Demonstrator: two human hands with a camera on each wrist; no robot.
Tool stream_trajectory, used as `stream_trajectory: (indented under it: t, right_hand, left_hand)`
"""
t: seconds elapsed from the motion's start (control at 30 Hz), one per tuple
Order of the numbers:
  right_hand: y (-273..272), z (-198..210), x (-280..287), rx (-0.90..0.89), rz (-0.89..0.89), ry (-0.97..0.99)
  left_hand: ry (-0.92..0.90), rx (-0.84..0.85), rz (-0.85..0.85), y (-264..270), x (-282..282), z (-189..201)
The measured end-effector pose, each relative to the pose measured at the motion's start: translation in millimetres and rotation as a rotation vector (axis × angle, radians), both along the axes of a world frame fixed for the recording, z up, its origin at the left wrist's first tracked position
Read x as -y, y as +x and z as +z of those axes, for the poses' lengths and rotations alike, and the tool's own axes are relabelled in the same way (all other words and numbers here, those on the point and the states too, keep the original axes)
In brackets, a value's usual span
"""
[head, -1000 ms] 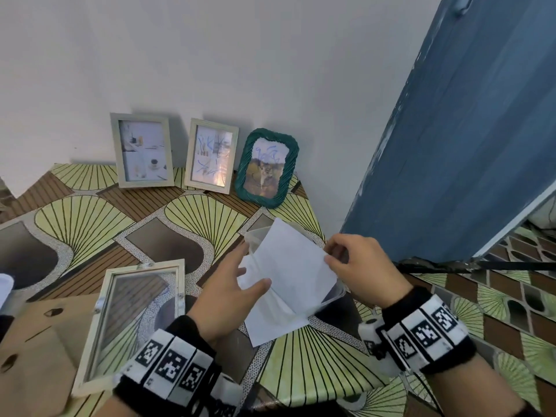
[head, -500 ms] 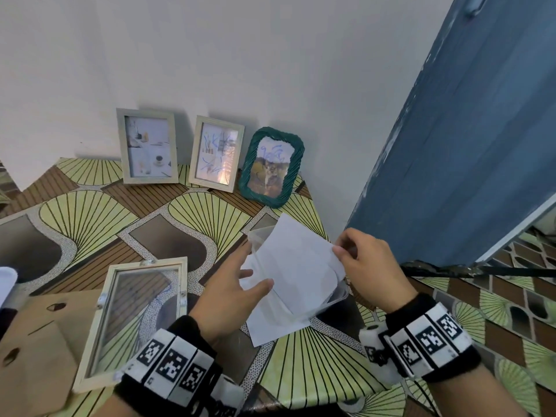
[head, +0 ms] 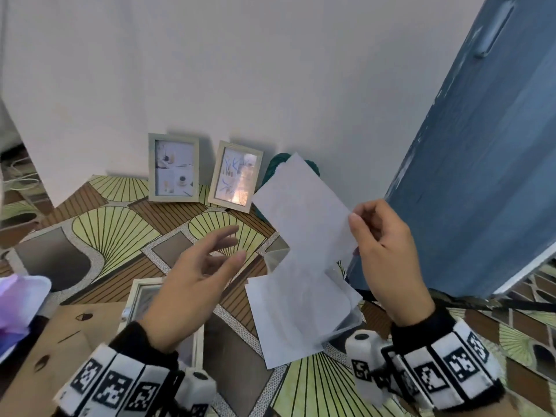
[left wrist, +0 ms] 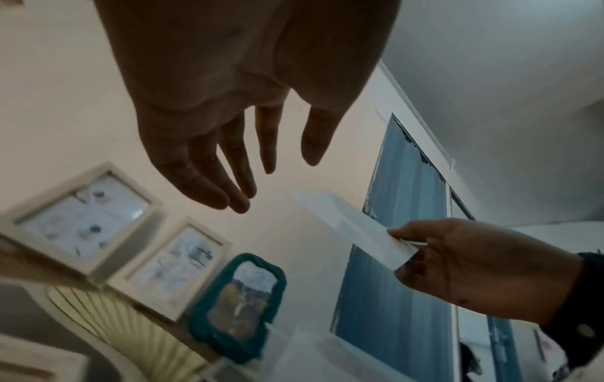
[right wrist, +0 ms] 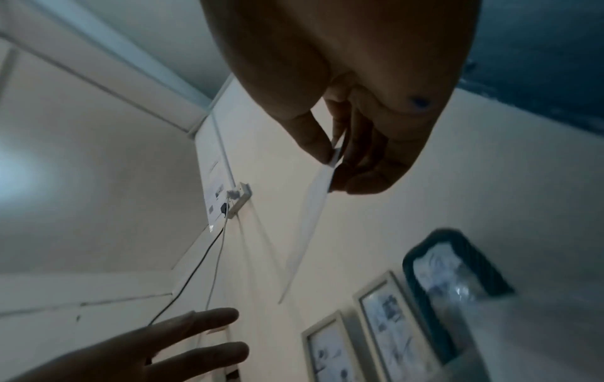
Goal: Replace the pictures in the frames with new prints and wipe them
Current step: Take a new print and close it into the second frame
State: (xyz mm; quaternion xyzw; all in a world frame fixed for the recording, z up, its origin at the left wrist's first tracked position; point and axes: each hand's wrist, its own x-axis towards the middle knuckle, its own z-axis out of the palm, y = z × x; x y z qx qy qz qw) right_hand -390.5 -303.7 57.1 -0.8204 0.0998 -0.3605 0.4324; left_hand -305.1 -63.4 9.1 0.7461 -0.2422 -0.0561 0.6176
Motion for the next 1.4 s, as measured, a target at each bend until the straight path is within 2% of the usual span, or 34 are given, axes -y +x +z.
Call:
stream_trajectory:
  t: [0.1,0.2,0.43,0.53,0.7,0.8,1.23,1.4]
  right_hand:
    - [7,-11,-19,-0.007,0.077,0.258]
    - [13,-30,-41,-0.079,0.172,0.416]
    - [22,-67,-87,-0.316,0.313,0.428]
    - [24,-72,-102,-0.419,0.360,0.296]
    - [27,-75,-121,-0.526,0.408,-0.088]
    - [30,-77,-135,-0.577,0.412,-0.281]
    - [57,-93,-173,-0.879,0.562,-0.669]
    - [55,-88,-175,-0.821,0.519,-1.014]
  left_hand:
    - [0.048,0.070,0.046,2,-33,10]
    - [0.222,0.119,0.073,5,-74,3]
    - [0.882,0.297,-0.082,-5,-155,-34]
    - [1.056,0.264,-0.181,-10,-170,-47]
    - [1.174,0.228,-0.217,-12,-179,-57]
    - [1.171,0.255,-0.202,-11,-180,-66]
    - [1.131,0.269,-0.120,-16,-176,-70]
    - [1.095,0.261,-0.114,-15,-178,-70]
